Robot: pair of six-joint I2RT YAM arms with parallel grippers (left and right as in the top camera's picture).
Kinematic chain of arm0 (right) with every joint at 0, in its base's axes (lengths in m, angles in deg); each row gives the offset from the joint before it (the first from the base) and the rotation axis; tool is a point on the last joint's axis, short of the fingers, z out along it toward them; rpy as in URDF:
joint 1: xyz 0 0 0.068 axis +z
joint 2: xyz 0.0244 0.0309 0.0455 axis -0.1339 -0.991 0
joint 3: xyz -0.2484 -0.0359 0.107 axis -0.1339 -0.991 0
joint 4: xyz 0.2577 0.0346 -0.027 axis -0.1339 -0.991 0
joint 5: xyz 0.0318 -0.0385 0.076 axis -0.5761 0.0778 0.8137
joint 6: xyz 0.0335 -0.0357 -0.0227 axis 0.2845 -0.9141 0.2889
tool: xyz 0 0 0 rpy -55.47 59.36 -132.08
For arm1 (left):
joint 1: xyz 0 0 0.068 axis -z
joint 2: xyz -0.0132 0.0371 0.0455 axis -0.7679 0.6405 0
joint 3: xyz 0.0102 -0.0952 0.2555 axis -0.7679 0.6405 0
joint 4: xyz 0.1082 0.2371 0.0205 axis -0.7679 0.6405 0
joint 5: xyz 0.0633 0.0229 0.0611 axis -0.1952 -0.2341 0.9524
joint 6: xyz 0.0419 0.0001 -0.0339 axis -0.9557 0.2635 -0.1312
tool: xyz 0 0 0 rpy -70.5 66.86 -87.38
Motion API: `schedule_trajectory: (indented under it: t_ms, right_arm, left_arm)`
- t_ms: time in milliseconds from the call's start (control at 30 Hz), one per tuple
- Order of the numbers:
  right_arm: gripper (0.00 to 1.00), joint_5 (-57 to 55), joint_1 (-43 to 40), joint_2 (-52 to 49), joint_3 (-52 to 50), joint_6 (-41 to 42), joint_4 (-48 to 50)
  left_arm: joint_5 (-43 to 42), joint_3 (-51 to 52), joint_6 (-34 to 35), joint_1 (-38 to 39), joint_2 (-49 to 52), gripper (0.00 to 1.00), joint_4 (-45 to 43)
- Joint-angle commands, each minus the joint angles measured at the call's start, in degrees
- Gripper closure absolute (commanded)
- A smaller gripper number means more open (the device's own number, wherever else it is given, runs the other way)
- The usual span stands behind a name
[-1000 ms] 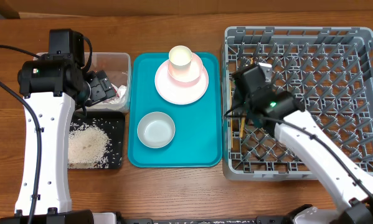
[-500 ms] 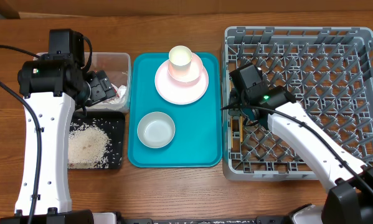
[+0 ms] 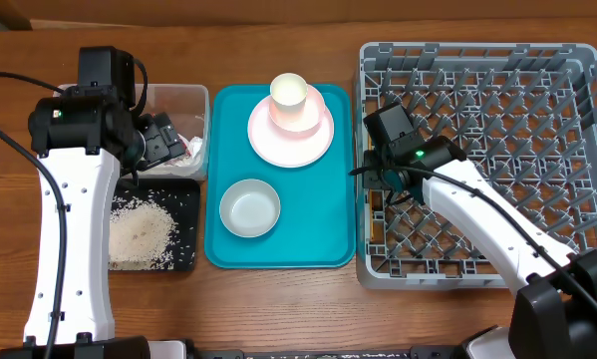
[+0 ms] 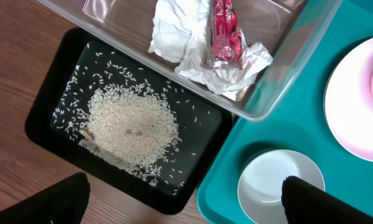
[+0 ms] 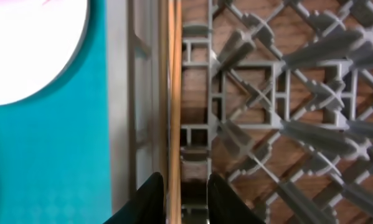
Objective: Sort waste into correct bins and load items into the dishwasher
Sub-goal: 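Move the right gripper over the white bowl on the teal tray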
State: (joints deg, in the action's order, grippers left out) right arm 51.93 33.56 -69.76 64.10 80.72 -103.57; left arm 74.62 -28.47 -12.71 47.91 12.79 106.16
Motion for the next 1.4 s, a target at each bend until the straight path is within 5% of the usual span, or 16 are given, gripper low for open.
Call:
schedule_trajectory:
  t_ms: [0, 167, 333, 833, 1367]
  right_arm:
    - [0.74, 0.7, -0.22, 0.55, 4.68, -0.87, -2.27]
    - [0.74, 12.81, 1.22, 1.09, 14.82, -0.87, -8.15]
    - [0.74, 29.31, 4.94, 0.94, 16.63, -0.85, -3.76]
    - [0.82, 17.07, 23.43, -12.11, 15.5, -0.2, 8.15]
    - [0.85, 7.72, 24.81, -19.63, 15.47, 2.84, 9.22]
  left_arm:
    - [0.39, -0.55, 0.2, 0.04, 0.11, 0.0, -0.07]
    - [0.39, -0.55, 0.2, 0.02, 0.11, 0.0, -0.07]
    - [0.39, -0.55, 0.2, 0.04, 0.11, 0.0, -0.07]
    - [0.39, -0.55, 0.2, 0.04, 0.11, 0.0, -0.07]
    - [0.39, -0.55, 0.2, 0.04, 0.11, 0.0, -0.07]
